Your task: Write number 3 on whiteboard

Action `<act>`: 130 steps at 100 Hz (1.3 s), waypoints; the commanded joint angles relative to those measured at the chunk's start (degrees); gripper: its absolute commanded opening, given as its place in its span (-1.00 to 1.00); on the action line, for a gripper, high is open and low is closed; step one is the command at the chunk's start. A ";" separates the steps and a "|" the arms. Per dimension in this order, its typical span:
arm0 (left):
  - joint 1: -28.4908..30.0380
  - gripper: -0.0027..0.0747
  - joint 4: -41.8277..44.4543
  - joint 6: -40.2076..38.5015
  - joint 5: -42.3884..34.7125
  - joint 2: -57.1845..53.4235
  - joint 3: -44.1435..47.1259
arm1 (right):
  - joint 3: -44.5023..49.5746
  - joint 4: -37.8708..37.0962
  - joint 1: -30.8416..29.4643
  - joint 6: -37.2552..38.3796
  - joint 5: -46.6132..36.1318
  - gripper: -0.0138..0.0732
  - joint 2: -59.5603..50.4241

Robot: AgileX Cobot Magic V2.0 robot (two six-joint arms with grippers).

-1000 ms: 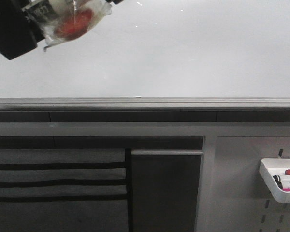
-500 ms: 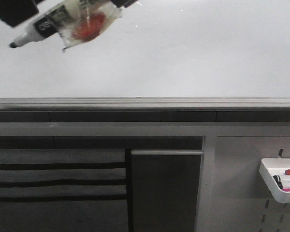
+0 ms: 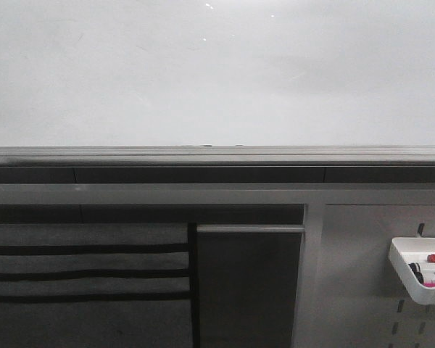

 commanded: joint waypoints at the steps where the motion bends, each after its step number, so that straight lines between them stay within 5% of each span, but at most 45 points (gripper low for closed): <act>1: 2.53 -0.11 -4.49 -1.49 -8.53 -1.50 0.80 | 3.39 0.66 -1.43 1.34 -9.17 -0.79 -3.66; 25: 3.69 -0.11 -4.03 -1.49 -8.47 -1.12 1.53 | 7.90 0.66 -1.43 1.34 -9.37 -0.79 -5.11; 43: 3.69 -0.11 -4.03 -1.49 -8.57 -1.12 1.53 | 7.48 8.43 -1.43 1.34 -11.07 -0.79 -1.72; 80: 3.69 -0.11 -4.03 -1.49 -8.57 -1.12 1.53 | -12.79 7.36 0.05 -0.32 2.28 -0.79 17.82; 96: 3.69 -0.11 -4.03 -1.49 -8.69 -1.12 1.53 | -14.94 -1.45 5.26 3.56 -6.29 -0.79 21.25; 130: 3.69 -0.11 -4.03 -1.49 -8.69 -1.12 1.53 | -14.94 -2.80 5.00 3.67 -14.63 -0.79 28.32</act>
